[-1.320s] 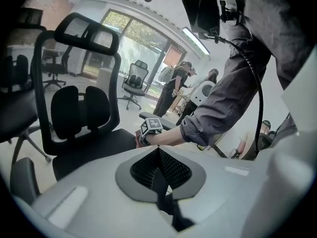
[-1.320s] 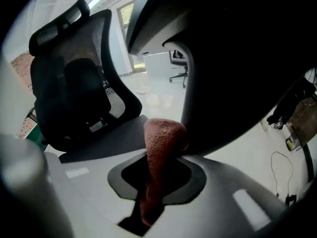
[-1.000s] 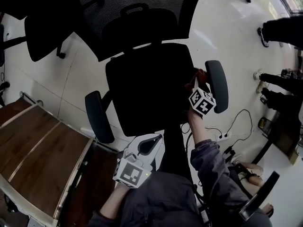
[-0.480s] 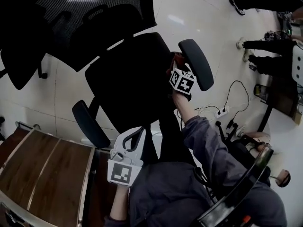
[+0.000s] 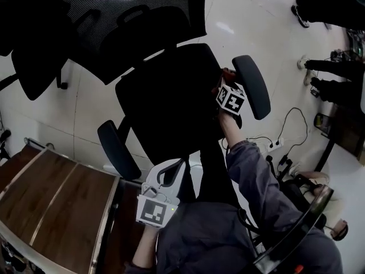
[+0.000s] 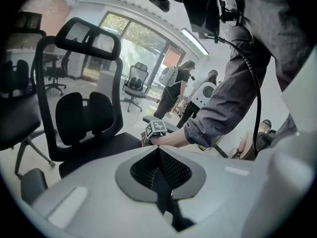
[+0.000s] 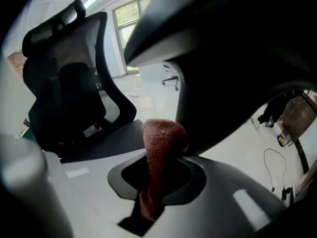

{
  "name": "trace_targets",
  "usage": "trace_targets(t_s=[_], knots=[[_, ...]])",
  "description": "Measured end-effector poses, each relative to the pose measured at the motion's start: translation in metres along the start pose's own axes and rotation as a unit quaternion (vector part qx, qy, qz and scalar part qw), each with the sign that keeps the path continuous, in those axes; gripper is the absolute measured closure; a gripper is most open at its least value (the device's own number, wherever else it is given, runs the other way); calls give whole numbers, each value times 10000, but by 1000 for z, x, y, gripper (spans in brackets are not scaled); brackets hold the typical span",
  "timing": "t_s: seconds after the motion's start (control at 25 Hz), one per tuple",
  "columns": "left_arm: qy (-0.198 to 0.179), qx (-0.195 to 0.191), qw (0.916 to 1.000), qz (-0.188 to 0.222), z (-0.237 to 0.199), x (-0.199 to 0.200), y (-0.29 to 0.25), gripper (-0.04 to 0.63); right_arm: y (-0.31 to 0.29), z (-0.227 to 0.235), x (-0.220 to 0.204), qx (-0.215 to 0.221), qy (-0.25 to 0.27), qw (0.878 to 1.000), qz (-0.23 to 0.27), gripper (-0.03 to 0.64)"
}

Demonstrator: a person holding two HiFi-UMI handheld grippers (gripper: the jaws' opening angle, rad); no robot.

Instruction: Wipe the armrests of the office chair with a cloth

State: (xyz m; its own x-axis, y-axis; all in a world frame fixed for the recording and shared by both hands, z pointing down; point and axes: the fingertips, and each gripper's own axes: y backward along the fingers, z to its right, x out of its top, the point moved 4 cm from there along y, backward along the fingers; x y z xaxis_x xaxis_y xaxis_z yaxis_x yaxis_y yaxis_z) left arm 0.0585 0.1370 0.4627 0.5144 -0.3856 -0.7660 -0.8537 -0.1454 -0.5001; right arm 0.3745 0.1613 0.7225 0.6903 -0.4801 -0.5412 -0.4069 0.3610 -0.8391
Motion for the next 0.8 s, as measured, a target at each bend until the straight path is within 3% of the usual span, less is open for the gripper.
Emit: trace_targets(t_s=[0.52, 0.8], knots=[[-24, 65, 9998, 207, 2, 13, 6, 580, 88, -8, 17, 866, -453, 9935, 589, 561], [43, 45, 9999, 92, -1, 1, 11, 580, 52, -5, 7, 433, -515, 9966, 482, 561]])
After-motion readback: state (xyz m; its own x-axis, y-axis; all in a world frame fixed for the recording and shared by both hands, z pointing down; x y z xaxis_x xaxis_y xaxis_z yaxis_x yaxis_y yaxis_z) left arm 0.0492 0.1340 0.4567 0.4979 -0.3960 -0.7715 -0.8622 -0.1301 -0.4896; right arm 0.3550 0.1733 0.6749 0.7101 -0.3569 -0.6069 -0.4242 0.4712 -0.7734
